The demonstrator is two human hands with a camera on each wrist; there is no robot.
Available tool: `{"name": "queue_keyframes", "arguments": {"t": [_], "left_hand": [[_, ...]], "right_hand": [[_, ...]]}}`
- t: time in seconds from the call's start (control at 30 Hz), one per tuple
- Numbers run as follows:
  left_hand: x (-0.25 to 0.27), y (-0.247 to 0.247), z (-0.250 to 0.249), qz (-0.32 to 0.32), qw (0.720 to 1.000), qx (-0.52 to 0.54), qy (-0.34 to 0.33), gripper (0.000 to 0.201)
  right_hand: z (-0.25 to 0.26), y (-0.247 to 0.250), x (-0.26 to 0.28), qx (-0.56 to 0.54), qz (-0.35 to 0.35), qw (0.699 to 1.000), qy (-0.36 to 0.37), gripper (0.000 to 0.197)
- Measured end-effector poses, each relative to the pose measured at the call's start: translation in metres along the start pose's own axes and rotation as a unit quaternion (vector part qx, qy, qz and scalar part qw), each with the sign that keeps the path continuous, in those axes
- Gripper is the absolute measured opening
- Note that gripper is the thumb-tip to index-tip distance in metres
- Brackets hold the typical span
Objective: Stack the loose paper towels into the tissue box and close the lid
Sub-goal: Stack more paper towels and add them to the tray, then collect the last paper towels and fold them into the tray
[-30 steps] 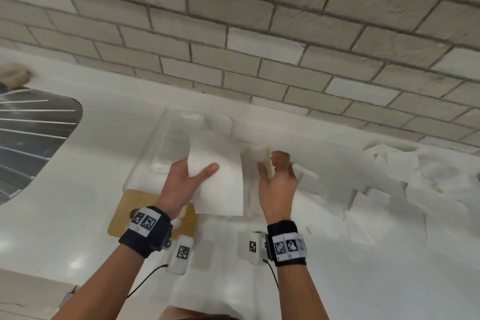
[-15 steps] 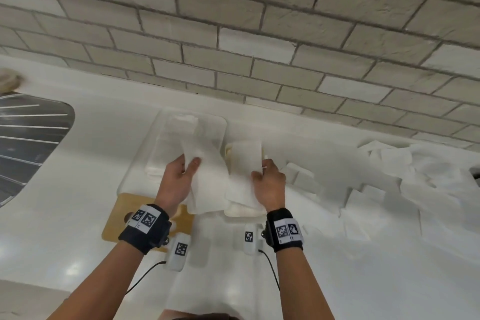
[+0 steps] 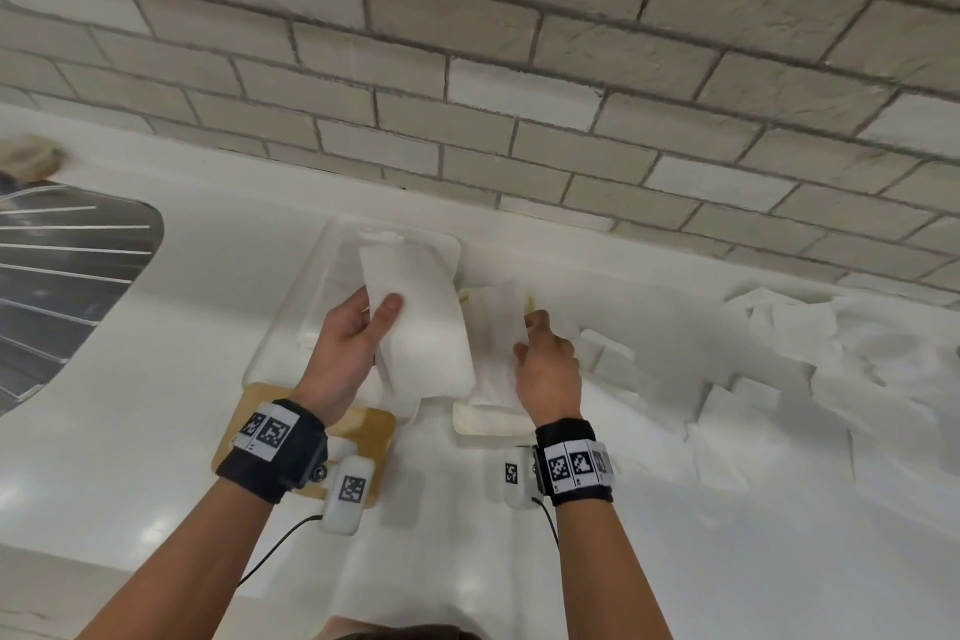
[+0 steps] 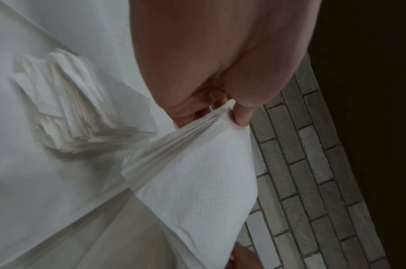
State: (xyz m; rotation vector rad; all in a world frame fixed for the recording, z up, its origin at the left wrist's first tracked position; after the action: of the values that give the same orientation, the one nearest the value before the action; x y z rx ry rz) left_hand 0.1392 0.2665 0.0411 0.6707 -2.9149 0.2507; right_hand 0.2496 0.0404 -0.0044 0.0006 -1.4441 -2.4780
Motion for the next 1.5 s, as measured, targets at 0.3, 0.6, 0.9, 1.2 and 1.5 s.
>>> {"name": "queue_keyframes", "arguments": {"t": [0.3,0.6,0.9,1.2,1.5], "left_hand": [[-0.006,0.0,-0.018,0.002,0.999,0.032,-0.019,0.037],[-0.005,-0.052,-0.007,0.055,0.998,0.028,-0.028,0.039],[-0.02,-0.093,0.019,0.033,0.999,-0.007,-0.029,0.043],[-0.036,-0.067,0.046,0.003,0.956,-0.271,-0.11,0.039],[-0.041,-0.094,0.04,0.138,0.867,-0.438,-0.195,0.023]], "right_hand": [[-0.004,-0.009,0.023,-0.021,0.024,0.999,0.032,0.076],[0.043,0.03,0.059,-0.344,0.007,0.935,0.088,0.039],[-0.003,0.012,0.057,-0.34,-0.164,0.926,-0.02,0.028],[-0.02,-0.003,0.046,-0.198,-0.029,0.978,-0.055,0.038],[-0.015,-0.003,0.038,-0.131,0.052,0.99,-0.022,0.045]]}}
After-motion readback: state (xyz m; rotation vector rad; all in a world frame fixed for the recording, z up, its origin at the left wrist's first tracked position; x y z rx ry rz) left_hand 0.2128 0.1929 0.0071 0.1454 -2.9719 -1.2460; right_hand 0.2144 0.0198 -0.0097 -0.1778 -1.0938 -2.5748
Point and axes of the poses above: each hand's wrist, its own x-axis away from the middle knuckle, its own y-axis out of the back of the hand, z = x × y, the point moved 4 cm from there along -x, towards the middle knuckle
